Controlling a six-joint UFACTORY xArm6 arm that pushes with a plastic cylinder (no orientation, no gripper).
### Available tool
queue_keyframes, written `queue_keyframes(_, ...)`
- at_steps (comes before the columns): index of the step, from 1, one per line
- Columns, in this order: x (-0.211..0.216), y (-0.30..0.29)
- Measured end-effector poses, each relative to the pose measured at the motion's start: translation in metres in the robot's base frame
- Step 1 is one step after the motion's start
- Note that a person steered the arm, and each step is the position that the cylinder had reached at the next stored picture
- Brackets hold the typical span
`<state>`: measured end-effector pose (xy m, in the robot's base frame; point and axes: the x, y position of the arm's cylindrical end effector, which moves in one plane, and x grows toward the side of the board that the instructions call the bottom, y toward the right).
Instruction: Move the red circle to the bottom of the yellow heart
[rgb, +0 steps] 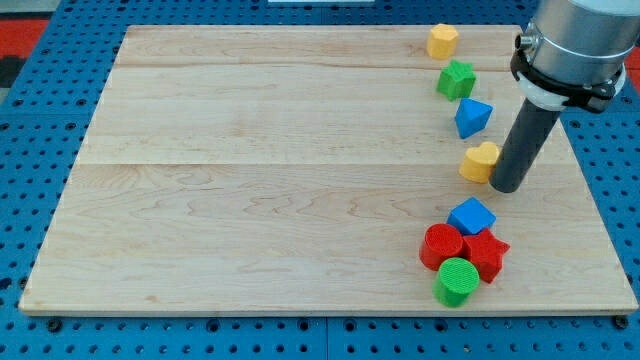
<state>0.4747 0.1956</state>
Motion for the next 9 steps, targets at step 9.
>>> queue_keyframes(9, 0.141, -0.044)
